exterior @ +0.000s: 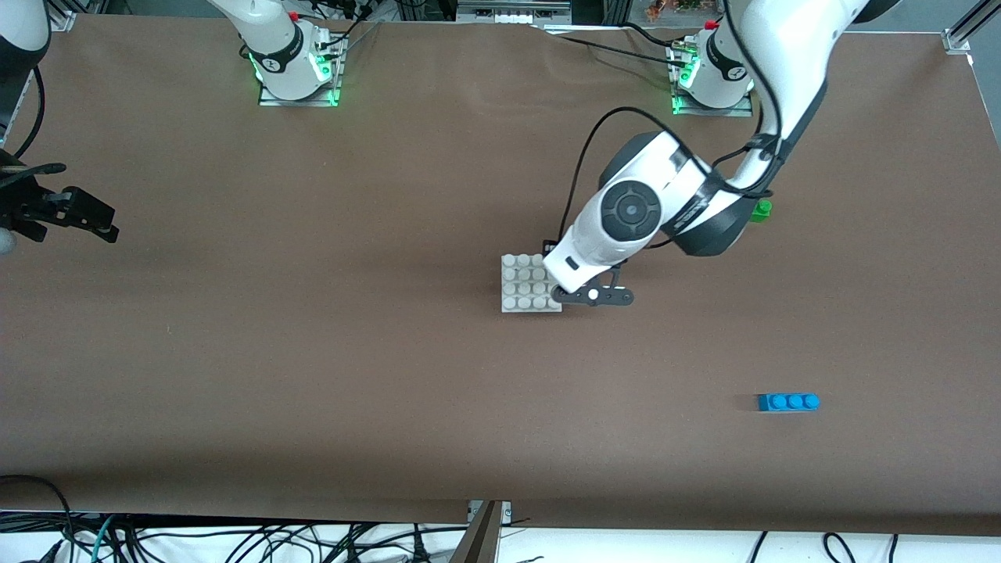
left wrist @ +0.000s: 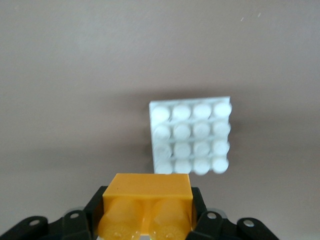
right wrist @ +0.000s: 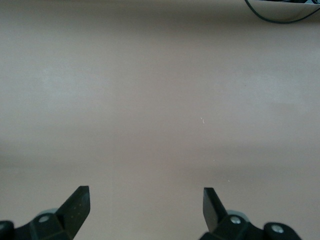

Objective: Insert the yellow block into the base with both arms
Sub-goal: 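Carry the yellow block with the left gripper over the base plate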

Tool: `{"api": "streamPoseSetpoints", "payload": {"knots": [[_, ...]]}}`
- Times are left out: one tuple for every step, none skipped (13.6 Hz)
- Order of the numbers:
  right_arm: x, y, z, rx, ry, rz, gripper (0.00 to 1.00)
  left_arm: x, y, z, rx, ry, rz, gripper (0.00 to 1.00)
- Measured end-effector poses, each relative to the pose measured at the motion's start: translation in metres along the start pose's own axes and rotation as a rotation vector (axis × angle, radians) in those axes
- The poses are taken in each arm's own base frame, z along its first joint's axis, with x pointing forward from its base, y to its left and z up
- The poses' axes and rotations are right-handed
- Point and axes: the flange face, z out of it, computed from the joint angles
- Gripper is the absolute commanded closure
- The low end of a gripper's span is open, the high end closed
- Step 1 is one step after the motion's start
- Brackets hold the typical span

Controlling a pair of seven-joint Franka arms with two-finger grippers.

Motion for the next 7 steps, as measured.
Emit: {"api": "streamPoseSetpoints", "payload": {"knots": [[0.0,0.0,0.0,0.0,0.0,0.0,0.0,0.011,0.003,0.008,0.014,0.018,-0.006,0.82],[0.0,0.0,0.0,0.0,0.0,0.001,0.0,0.019,0.004,0.017,0.028,0.025,-0.013,0.81],[0.0,0.001,0.0,0.0,0.0,0.001,0.0,0.023,0.006,0.027,0.037,0.021,-0.015,0.81],[0.0,0.001,0.0,0.0,0.0,0.001,0.0,0.022,0.01,0.036,0.042,0.013,-0.011,0.81],[0.0,0.001,0.0,0.0,0.0,0.001,0.0,0.021,0.015,0.043,0.046,0.004,-0.009,0.81],[0.0,0.001,0.0,0.0,0.0,0.001,0.0,0.018,0.019,0.048,0.049,-0.002,-0.007,0.82],[0.0,0.001,0.0,0.0,0.0,0.001,0.0,0.014,0.026,0.052,0.052,-0.006,0.0,0.82]]}}
